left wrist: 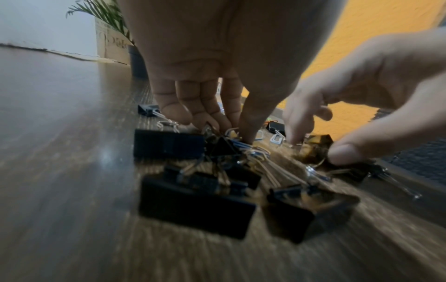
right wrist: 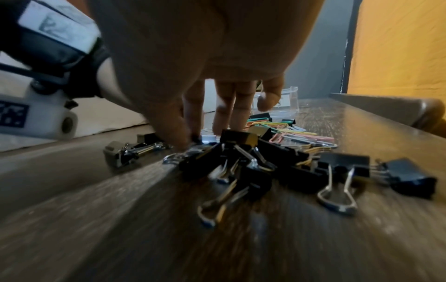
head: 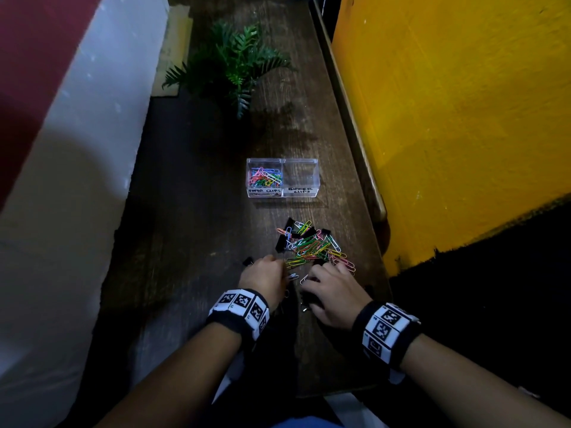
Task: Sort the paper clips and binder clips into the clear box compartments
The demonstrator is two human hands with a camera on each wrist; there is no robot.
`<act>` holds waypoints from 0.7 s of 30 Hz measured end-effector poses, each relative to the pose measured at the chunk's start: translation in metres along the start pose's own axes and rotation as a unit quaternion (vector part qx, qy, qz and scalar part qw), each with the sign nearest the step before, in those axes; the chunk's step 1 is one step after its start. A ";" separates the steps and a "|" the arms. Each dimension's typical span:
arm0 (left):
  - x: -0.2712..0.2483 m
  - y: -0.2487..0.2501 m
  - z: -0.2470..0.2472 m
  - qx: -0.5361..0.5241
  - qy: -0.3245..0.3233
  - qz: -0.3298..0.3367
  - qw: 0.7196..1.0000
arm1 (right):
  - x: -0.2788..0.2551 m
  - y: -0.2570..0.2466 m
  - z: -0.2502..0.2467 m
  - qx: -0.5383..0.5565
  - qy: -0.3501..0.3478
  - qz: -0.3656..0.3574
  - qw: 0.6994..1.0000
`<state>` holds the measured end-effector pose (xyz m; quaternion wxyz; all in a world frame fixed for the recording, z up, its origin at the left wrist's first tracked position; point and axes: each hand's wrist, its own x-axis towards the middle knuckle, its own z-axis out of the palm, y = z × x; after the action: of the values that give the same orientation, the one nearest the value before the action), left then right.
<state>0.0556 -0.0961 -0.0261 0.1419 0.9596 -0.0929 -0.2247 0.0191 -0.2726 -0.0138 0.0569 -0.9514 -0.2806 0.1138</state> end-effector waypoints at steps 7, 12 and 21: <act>-0.002 0.000 -0.003 -0.001 0.004 -0.002 1.000 | 0.026 0.013 -0.014 -0.015 0.020 0.014 1.000; -0.005 -0.002 -0.009 -0.029 0.036 -0.006 0.999 | 0.049 0.009 -0.024 -0.090 -0.110 -0.007 0.990; -0.003 -0.012 -0.030 -0.139 0.113 -0.020 0.984 | 0.053 0.006 -0.021 -0.049 -0.078 -0.054 0.994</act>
<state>0.0678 -0.0770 -0.0024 0.2788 0.9514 -0.0248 -0.1287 0.0709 -0.2499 -0.0041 -0.0061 -0.9248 -0.3400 0.1706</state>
